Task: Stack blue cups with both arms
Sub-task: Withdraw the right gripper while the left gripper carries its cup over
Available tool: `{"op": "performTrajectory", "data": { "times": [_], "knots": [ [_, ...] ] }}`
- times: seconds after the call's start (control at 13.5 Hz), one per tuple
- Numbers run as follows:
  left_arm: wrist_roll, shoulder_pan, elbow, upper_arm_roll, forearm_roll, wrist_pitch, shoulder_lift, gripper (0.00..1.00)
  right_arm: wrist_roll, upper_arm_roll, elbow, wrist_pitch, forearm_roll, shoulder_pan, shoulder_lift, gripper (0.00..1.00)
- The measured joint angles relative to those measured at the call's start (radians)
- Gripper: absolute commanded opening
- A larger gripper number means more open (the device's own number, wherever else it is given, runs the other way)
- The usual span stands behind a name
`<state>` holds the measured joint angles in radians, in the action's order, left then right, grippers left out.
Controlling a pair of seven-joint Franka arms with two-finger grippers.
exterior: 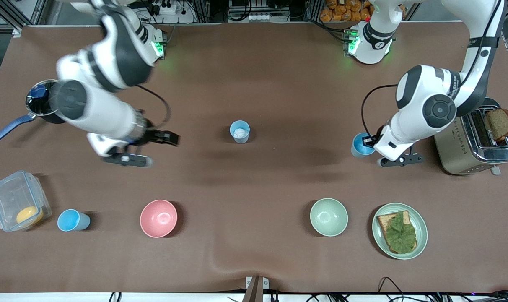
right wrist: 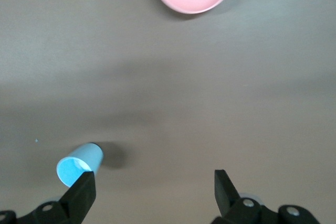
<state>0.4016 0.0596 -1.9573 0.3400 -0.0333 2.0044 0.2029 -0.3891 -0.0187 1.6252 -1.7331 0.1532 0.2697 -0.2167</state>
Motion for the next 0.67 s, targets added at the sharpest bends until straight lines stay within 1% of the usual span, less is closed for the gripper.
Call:
{"op": "performTrajectory", "data": {
  "times": [0.15, 0.3, 0.52, 0.67],
  "knots": [
    [0.047, -0.003, 0.038, 0.031, 0.000, -0.042, -0.004, 0.00, 0.074, 0.001, 0.001, 0.052, -0.001, -0.066, 0.060, 1.00],
    [0.109, -0.004, 0.055, 0.076, 0.001, -0.049, -0.004, 0.00, 0.149, 0.001, 0.005, 0.089, -0.003, -0.119, 0.103, 1.00],
    [0.235, -0.009, 0.077, 0.179, 0.002, -0.050, -0.001, 0.00, 0.232, 0.008, 0.047, 0.101, -0.023, -0.162, 0.163, 1.00],
    [0.277, -0.037, 0.106, 0.222, 0.003, -0.050, 0.009, 0.00, 0.293, 0.017, 0.095, 0.098, -0.042, -0.181, 0.215, 1.00]
  ]
}}
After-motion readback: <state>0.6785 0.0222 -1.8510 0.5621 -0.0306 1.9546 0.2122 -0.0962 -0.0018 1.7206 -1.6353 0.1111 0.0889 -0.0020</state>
